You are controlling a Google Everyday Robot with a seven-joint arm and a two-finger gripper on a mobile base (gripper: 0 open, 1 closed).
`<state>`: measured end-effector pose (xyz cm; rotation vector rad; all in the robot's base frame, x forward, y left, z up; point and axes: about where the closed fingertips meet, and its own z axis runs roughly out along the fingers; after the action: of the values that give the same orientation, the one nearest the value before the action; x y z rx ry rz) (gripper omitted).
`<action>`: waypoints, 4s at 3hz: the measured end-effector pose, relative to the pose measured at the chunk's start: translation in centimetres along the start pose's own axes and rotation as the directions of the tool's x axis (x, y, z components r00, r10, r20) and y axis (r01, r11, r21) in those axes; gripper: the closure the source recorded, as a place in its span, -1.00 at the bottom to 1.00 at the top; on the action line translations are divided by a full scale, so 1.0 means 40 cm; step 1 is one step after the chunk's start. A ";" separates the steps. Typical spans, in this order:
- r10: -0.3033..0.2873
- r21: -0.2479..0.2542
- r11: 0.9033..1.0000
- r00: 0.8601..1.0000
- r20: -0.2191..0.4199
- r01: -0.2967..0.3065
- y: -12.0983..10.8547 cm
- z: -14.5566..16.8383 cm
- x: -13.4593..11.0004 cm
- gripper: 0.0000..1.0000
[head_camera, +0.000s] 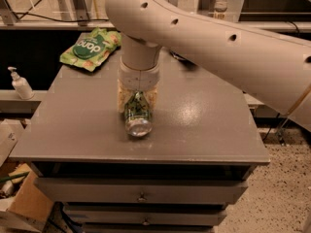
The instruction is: Place green can upright
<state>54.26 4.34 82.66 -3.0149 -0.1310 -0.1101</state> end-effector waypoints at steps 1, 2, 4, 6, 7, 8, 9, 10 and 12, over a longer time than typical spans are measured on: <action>0.004 0.010 1.000 1.000 0.001 -0.004 0.005 -0.030 0.011 0.73; -0.007 0.064 0.998 1.000 -0.018 0.008 0.002 -0.098 0.036 1.00; -0.016 0.113 0.993 0.998 -0.060 0.023 0.006 -0.101 0.028 1.00; -0.082 0.306 0.937 0.958 -0.274 0.168 0.037 -0.154 -0.050 1.00; -0.049 0.413 0.879 0.908 -0.417 0.238 0.045 -0.214 -0.045 1.00; -0.002 0.486 0.816 0.841 -0.541 0.315 0.058 -0.285 -0.020 1.00; 0.024 0.511 0.749 0.753 -0.657 0.422 0.057 -0.341 0.004 1.00; -0.037 0.458 0.745 0.715 -0.698 0.486 0.046 -0.345 -0.002 1.00; -0.115 0.395 0.705 0.644 -0.756 0.589 0.029 -0.321 0.023 1.00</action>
Offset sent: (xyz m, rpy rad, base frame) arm 0.0182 -0.0111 0.0787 0.1291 -0.0130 0.0345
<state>54.40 1.66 95.31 -2.0469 -0.5947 -1.0086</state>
